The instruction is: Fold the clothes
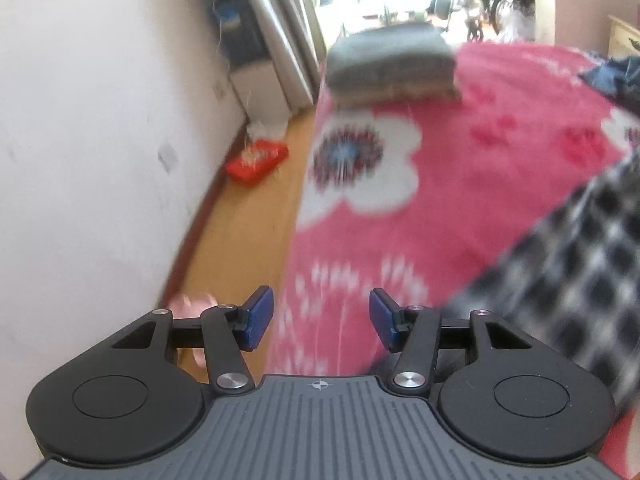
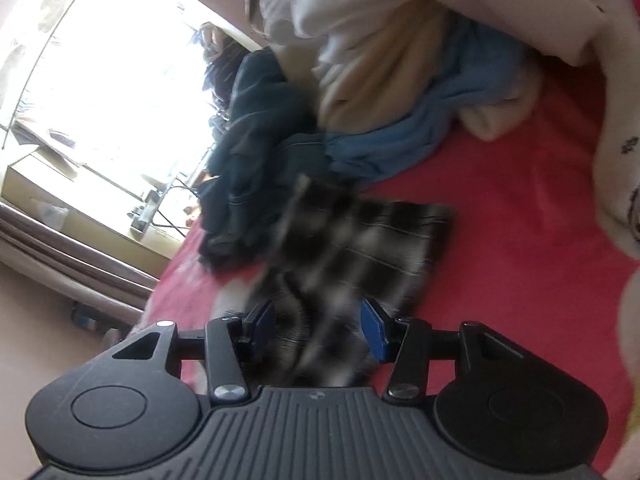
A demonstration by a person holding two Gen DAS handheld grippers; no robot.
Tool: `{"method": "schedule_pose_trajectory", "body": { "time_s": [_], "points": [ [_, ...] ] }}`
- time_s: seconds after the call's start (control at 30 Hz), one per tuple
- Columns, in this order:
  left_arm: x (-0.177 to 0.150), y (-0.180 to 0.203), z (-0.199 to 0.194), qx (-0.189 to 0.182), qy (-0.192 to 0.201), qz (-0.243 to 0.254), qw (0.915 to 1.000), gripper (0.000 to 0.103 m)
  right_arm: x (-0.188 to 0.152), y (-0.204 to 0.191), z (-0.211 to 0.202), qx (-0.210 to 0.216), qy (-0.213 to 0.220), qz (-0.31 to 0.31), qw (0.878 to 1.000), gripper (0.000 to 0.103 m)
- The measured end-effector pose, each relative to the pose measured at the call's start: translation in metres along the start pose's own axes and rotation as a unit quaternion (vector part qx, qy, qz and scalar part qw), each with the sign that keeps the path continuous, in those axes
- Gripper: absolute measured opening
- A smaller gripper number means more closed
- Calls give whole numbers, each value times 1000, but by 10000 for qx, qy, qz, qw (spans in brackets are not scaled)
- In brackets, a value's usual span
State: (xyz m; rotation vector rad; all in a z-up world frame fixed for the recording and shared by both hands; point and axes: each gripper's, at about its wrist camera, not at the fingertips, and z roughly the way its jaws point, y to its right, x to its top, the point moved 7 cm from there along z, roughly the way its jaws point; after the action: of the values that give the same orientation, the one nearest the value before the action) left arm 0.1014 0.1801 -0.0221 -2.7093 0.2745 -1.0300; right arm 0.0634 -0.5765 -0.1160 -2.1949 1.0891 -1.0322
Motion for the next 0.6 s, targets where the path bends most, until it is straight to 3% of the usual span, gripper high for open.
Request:
{"method": "schedule_pose_trajectory", "body": {
  "time_s": [0.13,0.23,0.37,0.47,0.57,0.6],
  "points": [
    [43,35,-4,-330,73,117,9994,53,1,18,3,-247,-39,191,9995,52],
    [40,80,10,-784,-86,226,9966,53,1,35,11,-351,-135,632,9973,52],
    [9,137,29,-1426,-459,361,9881,53,3,58,26,-730,-172,957,9926,52],
    [-14,161,36,-1770,-721,406,9807,53,5,68,43,-711,-151,1201,9901,52],
    [-33,172,30,-2039,-809,527,9742,53,7,61,57,-614,-84,975,9933,52],
    [-39,176,27,-2168,-839,575,9709,53,7,57,60,-612,-72,813,9948,47]
  ]
}}
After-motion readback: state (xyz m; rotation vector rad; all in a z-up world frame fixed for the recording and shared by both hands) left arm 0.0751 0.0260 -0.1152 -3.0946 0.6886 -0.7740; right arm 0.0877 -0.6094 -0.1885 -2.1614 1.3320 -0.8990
